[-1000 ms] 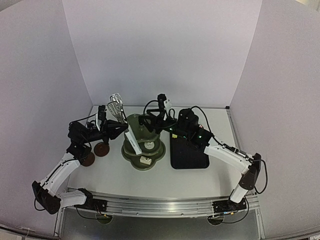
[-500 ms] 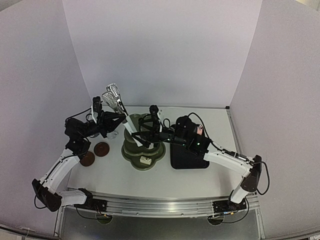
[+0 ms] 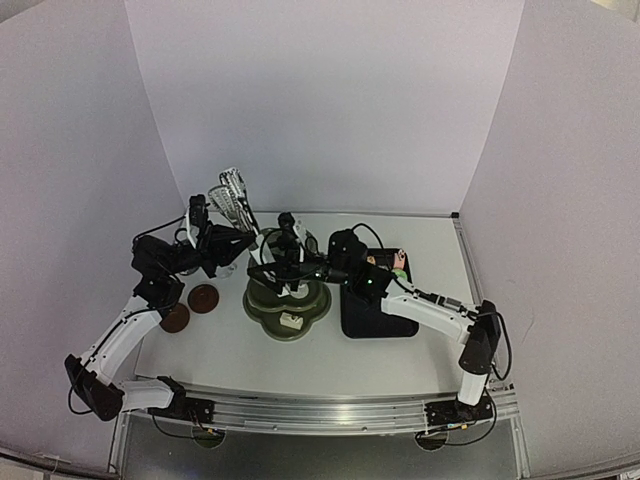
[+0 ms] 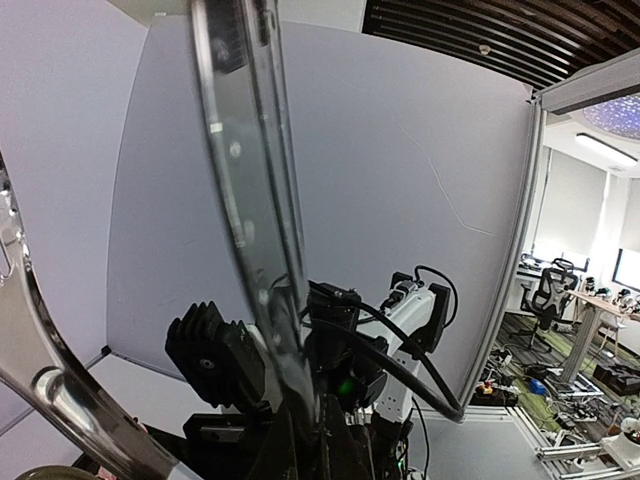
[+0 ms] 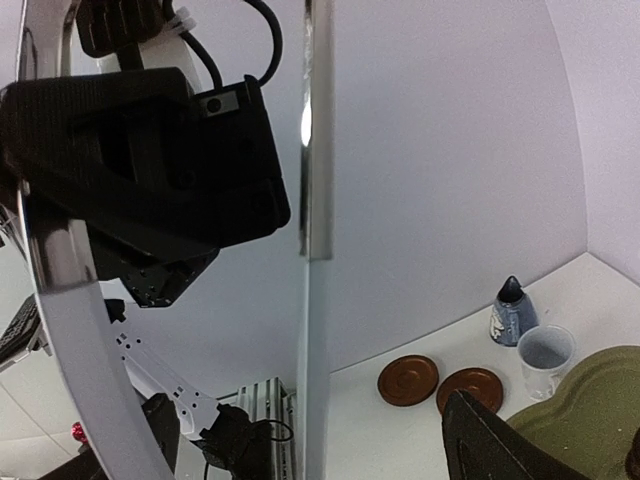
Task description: Serve the afternoon tea
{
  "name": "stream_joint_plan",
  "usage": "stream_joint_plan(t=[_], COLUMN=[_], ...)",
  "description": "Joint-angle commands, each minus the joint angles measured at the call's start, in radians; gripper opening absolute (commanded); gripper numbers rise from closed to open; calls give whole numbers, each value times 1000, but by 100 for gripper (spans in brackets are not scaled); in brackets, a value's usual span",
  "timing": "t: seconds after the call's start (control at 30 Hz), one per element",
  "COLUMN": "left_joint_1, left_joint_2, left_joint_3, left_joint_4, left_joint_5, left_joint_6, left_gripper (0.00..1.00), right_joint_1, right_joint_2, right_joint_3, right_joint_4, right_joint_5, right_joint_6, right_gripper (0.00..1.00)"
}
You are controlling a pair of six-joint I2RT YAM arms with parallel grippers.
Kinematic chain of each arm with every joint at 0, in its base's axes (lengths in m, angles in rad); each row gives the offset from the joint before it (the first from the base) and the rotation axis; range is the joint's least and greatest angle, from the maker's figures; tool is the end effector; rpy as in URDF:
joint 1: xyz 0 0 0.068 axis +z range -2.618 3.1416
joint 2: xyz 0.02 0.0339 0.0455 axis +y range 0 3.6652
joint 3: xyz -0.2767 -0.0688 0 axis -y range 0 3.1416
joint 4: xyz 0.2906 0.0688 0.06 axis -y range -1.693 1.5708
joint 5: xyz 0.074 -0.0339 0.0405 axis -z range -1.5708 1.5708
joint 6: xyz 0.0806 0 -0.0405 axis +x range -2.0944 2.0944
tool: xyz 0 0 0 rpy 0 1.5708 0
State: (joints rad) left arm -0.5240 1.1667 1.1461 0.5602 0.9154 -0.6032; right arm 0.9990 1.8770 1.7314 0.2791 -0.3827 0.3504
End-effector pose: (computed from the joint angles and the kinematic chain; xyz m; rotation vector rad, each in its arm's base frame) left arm 0.2352 -0.2097 0.4852 0.8703 1.0852 -1.4269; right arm 0.2707 0.4763 0.4143 -0.8267 1.3720 1.3535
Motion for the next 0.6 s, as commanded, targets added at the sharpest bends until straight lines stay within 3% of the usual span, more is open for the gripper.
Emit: stream_joint_plan(t=[0.0,0.57], left_joint_1=[-8,-7], left_joint_2=[-5,-25], left_joint_3=[65,29], left_joint_4=[69,44], left_joint_5=[14,-43], left_joint_6=[-4,-15], left_gripper=[0,0], right_joint_1=[-18,-25], right_joint_2=[36,8], right_joint_3=[94,69], right_joint_4=[72,94], right_joint_5=[-103,-107], right_joint_6=[52,82], right_gripper=[82,19])
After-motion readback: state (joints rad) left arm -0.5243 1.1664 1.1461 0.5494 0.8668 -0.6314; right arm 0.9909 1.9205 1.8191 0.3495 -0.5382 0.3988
